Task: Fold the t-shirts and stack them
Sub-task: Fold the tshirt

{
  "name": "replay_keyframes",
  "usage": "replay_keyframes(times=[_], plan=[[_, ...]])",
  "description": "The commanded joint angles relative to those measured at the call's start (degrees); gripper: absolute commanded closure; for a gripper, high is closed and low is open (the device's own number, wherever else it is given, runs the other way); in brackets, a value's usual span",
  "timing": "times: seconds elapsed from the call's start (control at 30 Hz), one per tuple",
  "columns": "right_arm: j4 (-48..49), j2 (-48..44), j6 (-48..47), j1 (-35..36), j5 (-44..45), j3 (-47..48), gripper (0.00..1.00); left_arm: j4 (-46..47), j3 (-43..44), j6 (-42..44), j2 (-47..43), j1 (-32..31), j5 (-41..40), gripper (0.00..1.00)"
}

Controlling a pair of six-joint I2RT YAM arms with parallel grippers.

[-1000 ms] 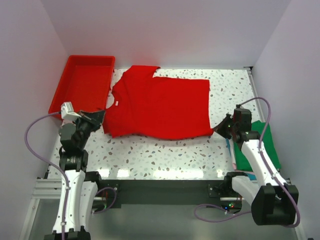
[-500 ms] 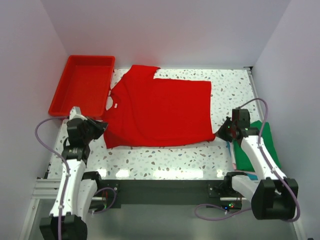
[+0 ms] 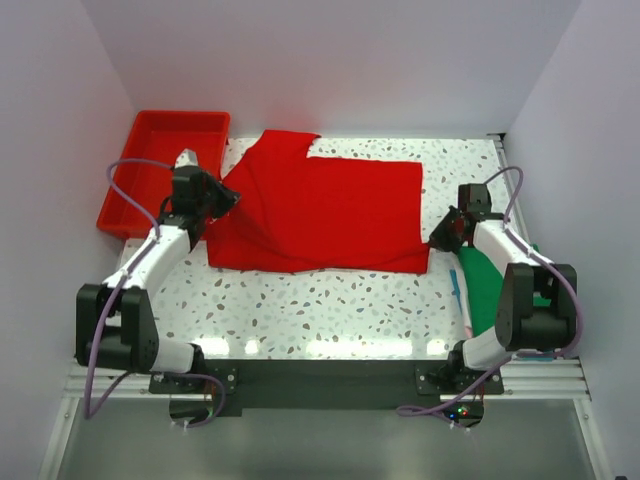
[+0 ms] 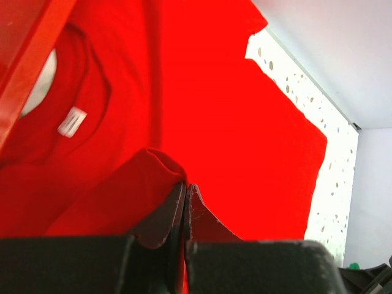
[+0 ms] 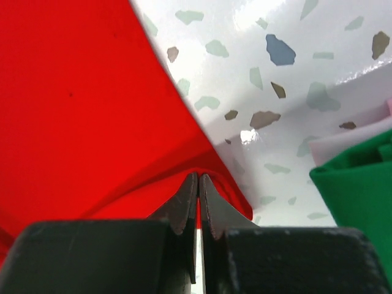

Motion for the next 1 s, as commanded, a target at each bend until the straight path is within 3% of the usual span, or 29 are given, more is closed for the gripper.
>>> replay_keyframes(times=[0.0,0.37,0.97], plan=[[3.17,2.35,0.87,-1.33,-0.91,3.34,1.00,4.90,6.36,1.67,5.05,-1.48,-2.19,1.00],[5.81,6.75,1.40,-3.10,-2.14,3.61,1.00,6.13,15.59,2.02,15.69,-4.65,-2.01,1.00],[3.79,9.82,1.31,-3.71,-3.81,11.16,1.00,0.41,19.20,2.63,12.09,-4.21,-10.18,1.00]])
